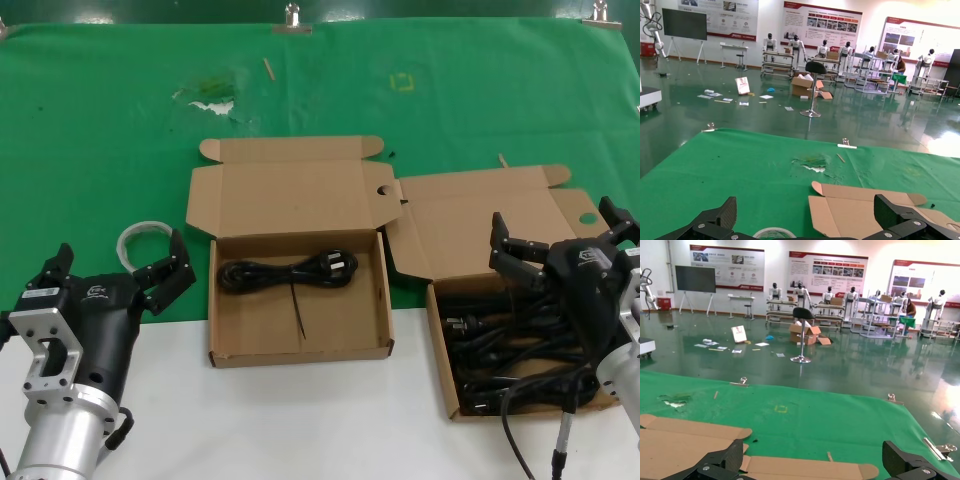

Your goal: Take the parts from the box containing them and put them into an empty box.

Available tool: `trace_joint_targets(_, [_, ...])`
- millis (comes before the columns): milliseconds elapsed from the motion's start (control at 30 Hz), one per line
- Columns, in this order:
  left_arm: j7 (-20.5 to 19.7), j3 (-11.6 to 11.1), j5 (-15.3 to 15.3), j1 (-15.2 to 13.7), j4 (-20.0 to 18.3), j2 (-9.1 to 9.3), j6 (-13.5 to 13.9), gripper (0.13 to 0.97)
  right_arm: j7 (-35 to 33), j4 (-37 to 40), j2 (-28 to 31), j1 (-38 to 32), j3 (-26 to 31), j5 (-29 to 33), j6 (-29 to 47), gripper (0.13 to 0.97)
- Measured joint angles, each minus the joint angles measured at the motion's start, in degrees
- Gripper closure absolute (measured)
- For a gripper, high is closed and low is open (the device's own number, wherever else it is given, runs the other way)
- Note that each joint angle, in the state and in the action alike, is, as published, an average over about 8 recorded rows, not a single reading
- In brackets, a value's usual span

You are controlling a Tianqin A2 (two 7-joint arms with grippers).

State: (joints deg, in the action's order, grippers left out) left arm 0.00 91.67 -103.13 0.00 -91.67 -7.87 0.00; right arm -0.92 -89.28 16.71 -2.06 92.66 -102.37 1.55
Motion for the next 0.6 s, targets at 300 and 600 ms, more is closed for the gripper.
trace_joint_targets(300, [0.00, 0.00, 0.00, 0.00, 0.00, 0.00, 0.00, 0.132, 0.00, 0.00, 0.00, 0.00, 0.00, 0.00, 0.00, 0.129])
trace_joint_targets(600, [0.00, 0.00, 0.00, 0.00, 0.00, 0.00, 0.00, 0.132, 0.00, 0.00, 0.00, 0.00, 0.00, 0.00, 0.00, 0.129])
